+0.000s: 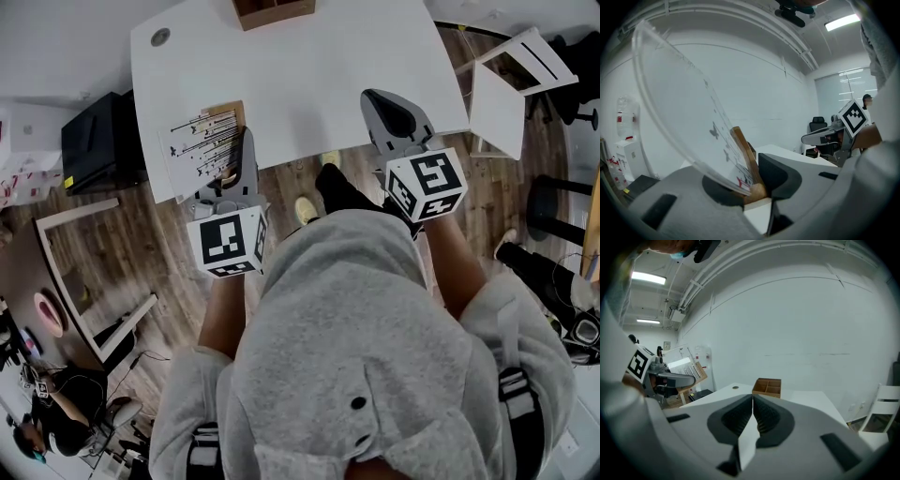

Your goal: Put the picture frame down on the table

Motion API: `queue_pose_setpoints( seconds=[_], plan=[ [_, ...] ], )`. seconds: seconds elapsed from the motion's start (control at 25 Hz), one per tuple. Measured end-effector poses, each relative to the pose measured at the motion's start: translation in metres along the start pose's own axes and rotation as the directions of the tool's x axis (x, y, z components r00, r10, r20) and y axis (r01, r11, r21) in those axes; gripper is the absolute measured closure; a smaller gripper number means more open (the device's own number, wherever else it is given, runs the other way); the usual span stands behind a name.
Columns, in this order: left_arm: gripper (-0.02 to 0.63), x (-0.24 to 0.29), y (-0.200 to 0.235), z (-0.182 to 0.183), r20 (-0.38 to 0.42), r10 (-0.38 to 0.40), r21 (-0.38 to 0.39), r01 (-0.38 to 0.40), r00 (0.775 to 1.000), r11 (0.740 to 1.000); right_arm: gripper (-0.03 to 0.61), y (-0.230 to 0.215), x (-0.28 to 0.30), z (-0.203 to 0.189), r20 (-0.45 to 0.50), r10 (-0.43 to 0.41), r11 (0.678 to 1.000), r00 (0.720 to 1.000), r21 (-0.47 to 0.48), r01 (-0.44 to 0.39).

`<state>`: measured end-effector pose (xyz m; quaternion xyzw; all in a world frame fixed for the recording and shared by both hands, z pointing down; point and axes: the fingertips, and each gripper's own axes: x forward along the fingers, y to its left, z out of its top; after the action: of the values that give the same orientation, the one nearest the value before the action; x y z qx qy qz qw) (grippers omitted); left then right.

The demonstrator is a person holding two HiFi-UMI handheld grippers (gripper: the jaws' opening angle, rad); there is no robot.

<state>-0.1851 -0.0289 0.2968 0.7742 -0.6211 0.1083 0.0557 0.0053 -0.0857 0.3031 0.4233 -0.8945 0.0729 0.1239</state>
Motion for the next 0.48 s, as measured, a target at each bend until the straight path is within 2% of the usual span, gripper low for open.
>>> queue_pose_setpoints(
  seconds=[0.48],
  plan=[
    [0.502,0.06,0.001,0.014,-0.028,0.013,0.032,-0.012,1.0,0.999,0.552,-0.05,0.041,0.012,0.007,0.019,1.0,1.0,0.017,-0.019]
  ],
)
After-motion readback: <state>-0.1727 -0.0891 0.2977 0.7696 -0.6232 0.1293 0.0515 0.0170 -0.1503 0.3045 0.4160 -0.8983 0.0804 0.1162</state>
